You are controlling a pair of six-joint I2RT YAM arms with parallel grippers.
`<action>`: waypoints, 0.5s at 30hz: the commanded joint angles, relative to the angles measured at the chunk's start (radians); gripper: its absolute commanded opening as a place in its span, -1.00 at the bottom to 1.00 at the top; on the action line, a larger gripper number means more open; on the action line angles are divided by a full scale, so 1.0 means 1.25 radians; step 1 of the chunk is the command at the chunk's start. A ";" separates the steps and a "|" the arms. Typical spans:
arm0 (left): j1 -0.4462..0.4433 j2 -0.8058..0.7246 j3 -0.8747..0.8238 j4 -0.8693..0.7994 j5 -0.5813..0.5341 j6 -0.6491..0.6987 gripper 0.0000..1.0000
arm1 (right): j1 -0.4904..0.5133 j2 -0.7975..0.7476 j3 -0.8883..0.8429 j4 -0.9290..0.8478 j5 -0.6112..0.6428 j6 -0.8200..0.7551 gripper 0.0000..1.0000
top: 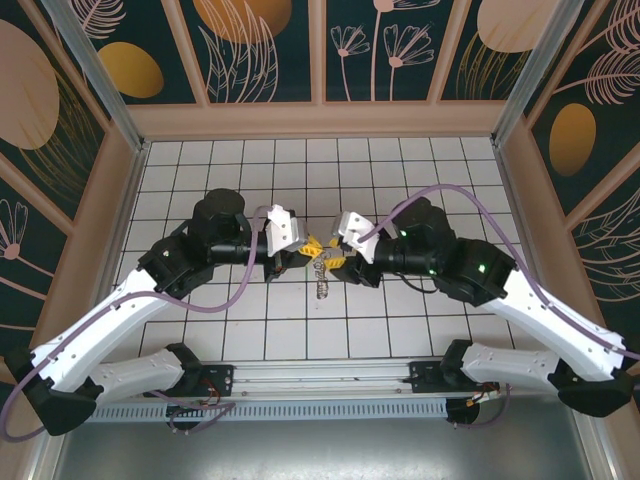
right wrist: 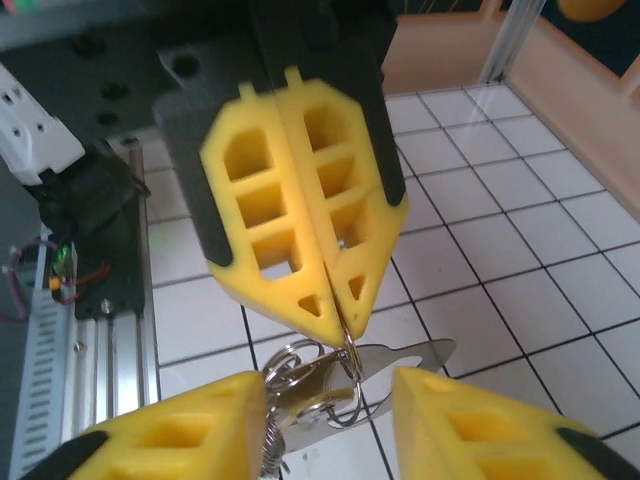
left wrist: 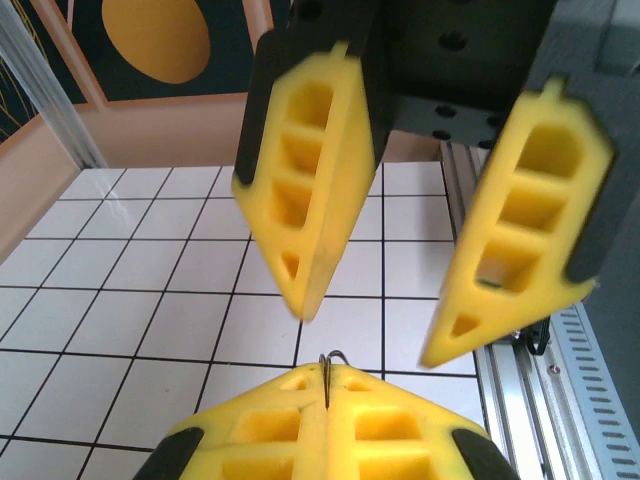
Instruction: Put the keys on the keyring
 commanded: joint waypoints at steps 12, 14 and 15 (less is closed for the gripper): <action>0.001 -0.080 -0.091 0.273 0.044 -0.122 -1.00 | -0.111 -0.184 -0.183 0.225 -0.129 0.202 0.09; 0.001 -0.086 -0.097 0.283 0.052 -0.130 -1.00 | -0.122 -0.201 -0.201 0.242 -0.170 0.214 0.08; 0.001 -0.090 -0.097 0.287 0.058 -0.134 -1.00 | -0.127 -0.208 -0.214 0.254 -0.198 0.219 0.07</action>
